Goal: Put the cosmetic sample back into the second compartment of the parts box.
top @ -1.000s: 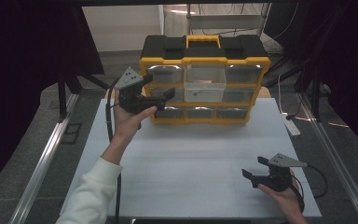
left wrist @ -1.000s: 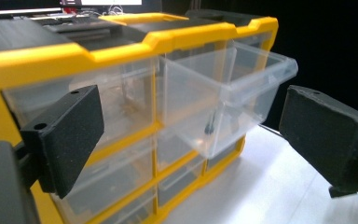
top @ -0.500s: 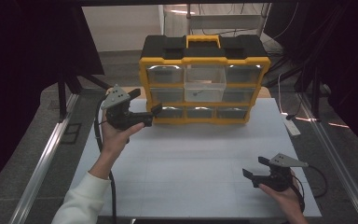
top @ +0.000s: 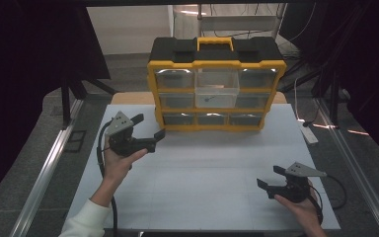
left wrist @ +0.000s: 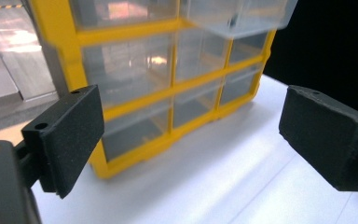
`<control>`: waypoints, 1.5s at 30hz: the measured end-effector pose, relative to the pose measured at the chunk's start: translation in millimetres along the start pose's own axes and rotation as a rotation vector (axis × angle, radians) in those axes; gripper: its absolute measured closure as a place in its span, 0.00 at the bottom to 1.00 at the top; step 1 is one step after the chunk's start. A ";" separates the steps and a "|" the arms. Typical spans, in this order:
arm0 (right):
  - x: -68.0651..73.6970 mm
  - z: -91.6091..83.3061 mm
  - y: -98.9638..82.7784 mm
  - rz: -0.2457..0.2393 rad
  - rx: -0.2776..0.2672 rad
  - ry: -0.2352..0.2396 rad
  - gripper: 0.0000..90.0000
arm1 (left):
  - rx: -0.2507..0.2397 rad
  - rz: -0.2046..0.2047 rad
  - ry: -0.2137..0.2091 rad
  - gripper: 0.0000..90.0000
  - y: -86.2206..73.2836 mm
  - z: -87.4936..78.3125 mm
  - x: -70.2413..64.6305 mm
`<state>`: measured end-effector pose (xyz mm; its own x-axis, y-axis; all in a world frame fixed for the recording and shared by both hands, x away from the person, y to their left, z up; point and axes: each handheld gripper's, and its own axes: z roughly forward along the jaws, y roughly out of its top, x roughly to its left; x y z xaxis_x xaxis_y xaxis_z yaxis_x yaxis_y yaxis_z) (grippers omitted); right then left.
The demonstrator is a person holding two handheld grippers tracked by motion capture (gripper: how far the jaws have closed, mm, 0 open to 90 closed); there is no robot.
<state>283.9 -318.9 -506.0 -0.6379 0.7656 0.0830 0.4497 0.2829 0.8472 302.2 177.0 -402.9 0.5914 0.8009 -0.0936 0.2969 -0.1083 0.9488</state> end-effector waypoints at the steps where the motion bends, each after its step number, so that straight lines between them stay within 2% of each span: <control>1: 0.5 -0.4 0.2 -0.001 -0.001 0.000 0.15 | 0.010 -0.004 0.001 0.07 -6.0 -1.3 0.5; 11: 2.1 -0.7 0.8 -0.006 -0.002 -0.001 0.15 | 0.081 -0.044 0.023 0.07 -51.7 -9.7 3.5; 24: 3.0 -0.6 0.4 -0.007 0.006 -0.005 0.15 | 0.139 -0.087 0.066 0.07 -95.8 -19.7 9.6; 31: 2.5 -0.5 0.1 -0.006 0.004 -0.003 0.15 | 0.154 -0.096 0.075 0.08 -105.1 -21.7 11.3; 34: 2.3 -0.7 -0.1 -0.006 0.004 -0.004 0.15 | 0.164 -0.087 0.078 0.08 -107.9 -21.9 11.3; 45: 2.0 -0.7 0.0 -0.005 0.002 -0.005 0.15 | 0.174 -0.082 0.081 0.08 -111.1 -21.7 10.8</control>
<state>282.2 -317.7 -505.4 -0.6373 0.7669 0.0758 0.4477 0.2884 0.8464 259.3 210.4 -502.8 0.5000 0.8551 -0.1371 0.4704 -0.1353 0.8720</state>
